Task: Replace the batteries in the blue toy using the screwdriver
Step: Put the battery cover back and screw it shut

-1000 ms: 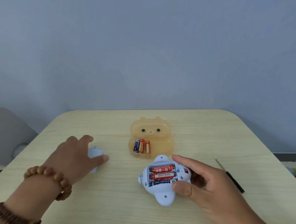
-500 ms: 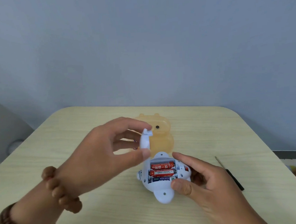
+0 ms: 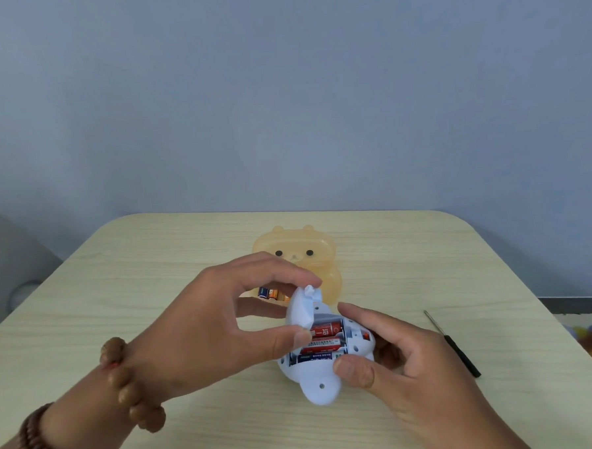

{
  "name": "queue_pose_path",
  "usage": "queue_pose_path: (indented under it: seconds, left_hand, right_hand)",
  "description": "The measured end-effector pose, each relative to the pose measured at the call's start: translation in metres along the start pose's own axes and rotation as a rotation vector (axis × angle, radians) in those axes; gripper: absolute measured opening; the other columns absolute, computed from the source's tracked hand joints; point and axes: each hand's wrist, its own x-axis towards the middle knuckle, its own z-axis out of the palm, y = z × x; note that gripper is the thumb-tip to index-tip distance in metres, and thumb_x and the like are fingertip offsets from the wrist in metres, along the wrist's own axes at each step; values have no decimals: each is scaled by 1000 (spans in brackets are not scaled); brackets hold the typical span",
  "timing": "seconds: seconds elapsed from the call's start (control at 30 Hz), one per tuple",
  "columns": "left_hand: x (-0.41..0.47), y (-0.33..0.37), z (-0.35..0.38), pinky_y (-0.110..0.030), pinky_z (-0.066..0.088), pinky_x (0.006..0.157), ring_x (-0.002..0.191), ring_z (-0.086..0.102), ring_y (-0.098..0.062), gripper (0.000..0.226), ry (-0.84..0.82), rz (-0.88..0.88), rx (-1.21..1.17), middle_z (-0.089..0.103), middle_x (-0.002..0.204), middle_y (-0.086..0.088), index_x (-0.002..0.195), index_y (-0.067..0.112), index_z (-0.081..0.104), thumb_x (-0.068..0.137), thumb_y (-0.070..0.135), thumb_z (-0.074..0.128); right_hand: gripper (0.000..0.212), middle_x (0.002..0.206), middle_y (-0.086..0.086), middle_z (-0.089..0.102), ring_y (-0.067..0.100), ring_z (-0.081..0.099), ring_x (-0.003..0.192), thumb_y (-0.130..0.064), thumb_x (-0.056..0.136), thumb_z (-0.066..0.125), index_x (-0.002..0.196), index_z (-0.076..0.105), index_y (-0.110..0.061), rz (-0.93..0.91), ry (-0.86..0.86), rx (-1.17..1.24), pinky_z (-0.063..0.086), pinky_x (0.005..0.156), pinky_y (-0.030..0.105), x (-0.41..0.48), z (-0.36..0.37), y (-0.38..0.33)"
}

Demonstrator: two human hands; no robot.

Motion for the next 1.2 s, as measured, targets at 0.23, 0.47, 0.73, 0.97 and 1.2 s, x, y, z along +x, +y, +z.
queue_pose_path:
  seconds: [0.23, 0.47, 0.73, 0.97, 1.2]
  left_hand:
    - [0, 1, 1, -31, 59, 87, 114, 64, -19, 51, -21, -34, -5, 70, 115, 5, 115, 33, 69, 71, 13, 87]
    - [1, 3, 3, -26, 57, 88, 110, 66, -12, 51, -32, -7, 150, 69, 113, 13, 116, 31, 69, 71, 20, 88]
    - [5, 7, 5, -19, 57, 87, 112, 64, -4, 51, -87, 10, 256, 65, 114, 19, 123, 35, 67, 76, 25, 85]
    - [6, 13, 12, -15, 54, 87, 108, 61, 7, 45, -118, -3, 399, 66, 107, 24, 114, 36, 62, 74, 35, 84]
    - [7, 14, 13, -19, 55, 86, 103, 62, 6, 37, -126, -21, 448, 67, 104, 25, 109, 38, 65, 75, 39, 81]
  right_hand:
    - [64, 112, -28, 76, -7, 72, 104, -41, 62, 86, 123, 68, -39, -3, 6, -2, 54, 84, 8, -1, -1, 1]
    - [61, 111, -27, 77, -6, 72, 103, -38, 64, 86, 123, 68, -39, -27, 7, -5, 53, 83, 8, -2, -1, 1]
    - [52, 106, -21, 80, -3, 74, 98, -36, 67, 86, 116, 70, -44, -67, 3, -20, 54, 81, 10, -4, -1, -5]
    - [51, 102, -8, 81, 9, 75, 92, -33, 66, 95, 108, 74, -53, -95, -10, -19, 61, 81, 23, -4, -1, -8]
    - [51, 106, -8, 81, 9, 76, 97, -32, 68, 92, 113, 74, -48, -89, -20, -14, 60, 84, 22, -4, 0, -7]
